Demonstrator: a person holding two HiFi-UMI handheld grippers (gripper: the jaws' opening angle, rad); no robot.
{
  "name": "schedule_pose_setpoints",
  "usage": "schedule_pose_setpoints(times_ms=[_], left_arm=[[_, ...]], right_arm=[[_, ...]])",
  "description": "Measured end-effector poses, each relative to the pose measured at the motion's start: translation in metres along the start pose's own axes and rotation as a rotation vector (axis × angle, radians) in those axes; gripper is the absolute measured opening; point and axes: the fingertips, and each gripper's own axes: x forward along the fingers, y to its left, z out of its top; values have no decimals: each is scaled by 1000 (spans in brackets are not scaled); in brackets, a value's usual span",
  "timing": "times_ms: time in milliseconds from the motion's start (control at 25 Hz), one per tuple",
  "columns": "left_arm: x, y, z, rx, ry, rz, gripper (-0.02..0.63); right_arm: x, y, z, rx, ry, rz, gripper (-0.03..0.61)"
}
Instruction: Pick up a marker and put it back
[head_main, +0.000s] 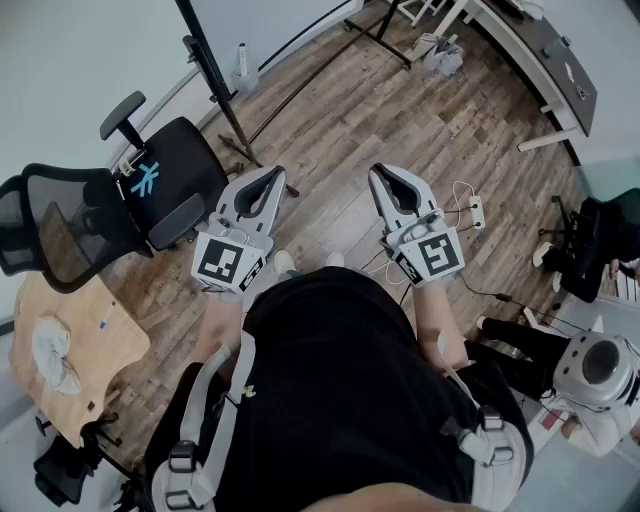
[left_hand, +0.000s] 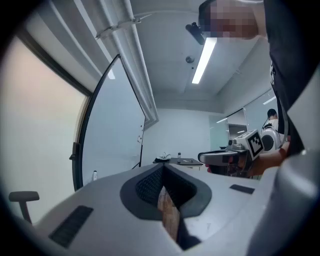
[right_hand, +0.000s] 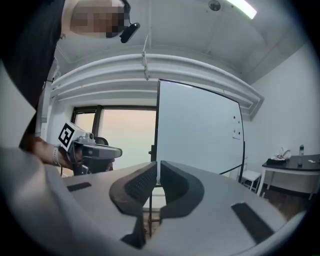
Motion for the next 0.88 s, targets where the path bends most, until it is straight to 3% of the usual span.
schedule_pose_setpoints(times_ms=[600,880], left_arm=[[-13,68,-18,-13,16,-47,6],[3,94,-32,-15,53,-35,6]], right_arm=[[62,16,-7,67,-2,-32,31],[88,-6,-26,156,25,-45,31]])
